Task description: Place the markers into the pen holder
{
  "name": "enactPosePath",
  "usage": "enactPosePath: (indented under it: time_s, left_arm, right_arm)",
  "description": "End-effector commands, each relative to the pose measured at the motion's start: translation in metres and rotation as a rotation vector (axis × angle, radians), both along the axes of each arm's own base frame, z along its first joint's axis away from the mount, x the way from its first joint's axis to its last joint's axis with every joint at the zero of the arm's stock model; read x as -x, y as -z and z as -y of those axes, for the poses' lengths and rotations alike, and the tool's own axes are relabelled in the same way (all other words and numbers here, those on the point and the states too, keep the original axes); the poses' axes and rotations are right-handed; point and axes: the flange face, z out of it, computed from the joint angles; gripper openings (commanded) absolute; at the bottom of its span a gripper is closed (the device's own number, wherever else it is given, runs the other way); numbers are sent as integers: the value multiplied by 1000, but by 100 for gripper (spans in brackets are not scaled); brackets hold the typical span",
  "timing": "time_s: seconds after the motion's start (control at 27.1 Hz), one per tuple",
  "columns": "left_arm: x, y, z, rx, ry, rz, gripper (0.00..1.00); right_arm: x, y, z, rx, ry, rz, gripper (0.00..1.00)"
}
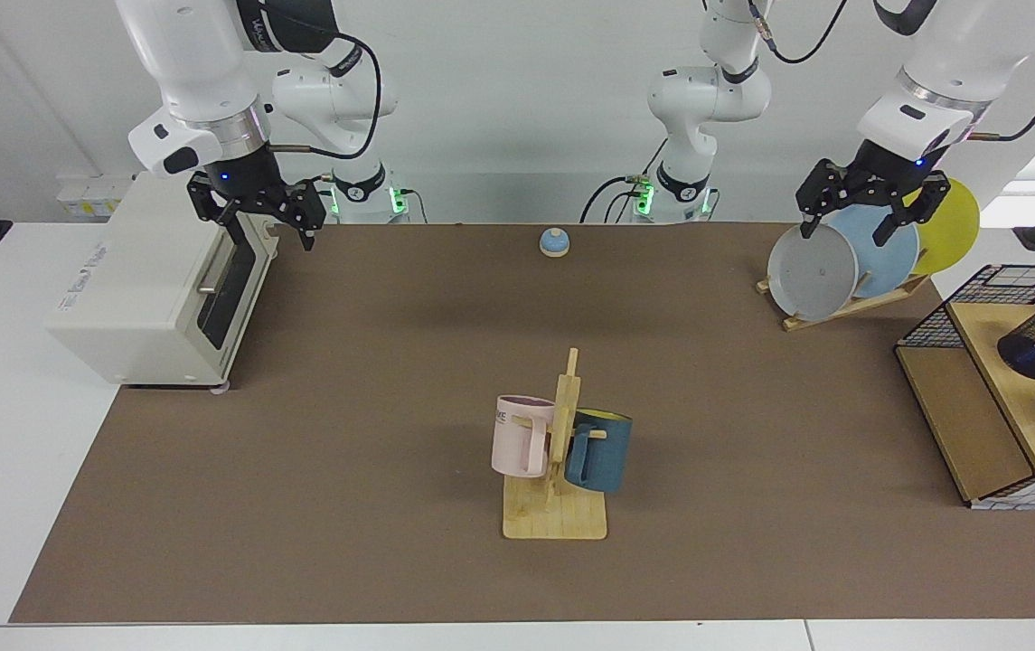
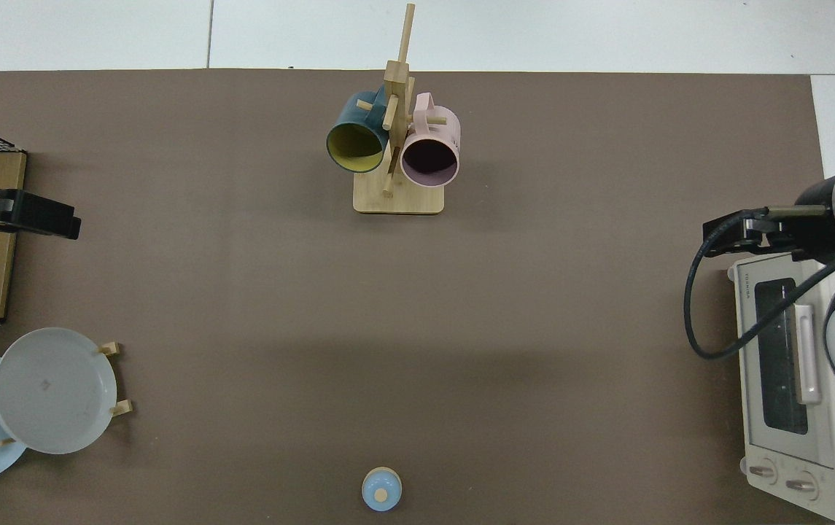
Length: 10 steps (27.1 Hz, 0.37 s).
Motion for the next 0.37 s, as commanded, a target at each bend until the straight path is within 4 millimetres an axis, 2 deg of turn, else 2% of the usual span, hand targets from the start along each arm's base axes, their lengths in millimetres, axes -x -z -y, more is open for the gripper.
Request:
enactPosePath:
  time_s: [0.0,0.33]
  left_arm:
    - [2,-6,-5,-15,-11,-4,100]
    - [3,-6,-5,-15,-11,-7,100]
  right_arm:
    - [2,-3,-1,-3,15,-7,100]
    - [2,-3,-1,-3,15,-7,100]
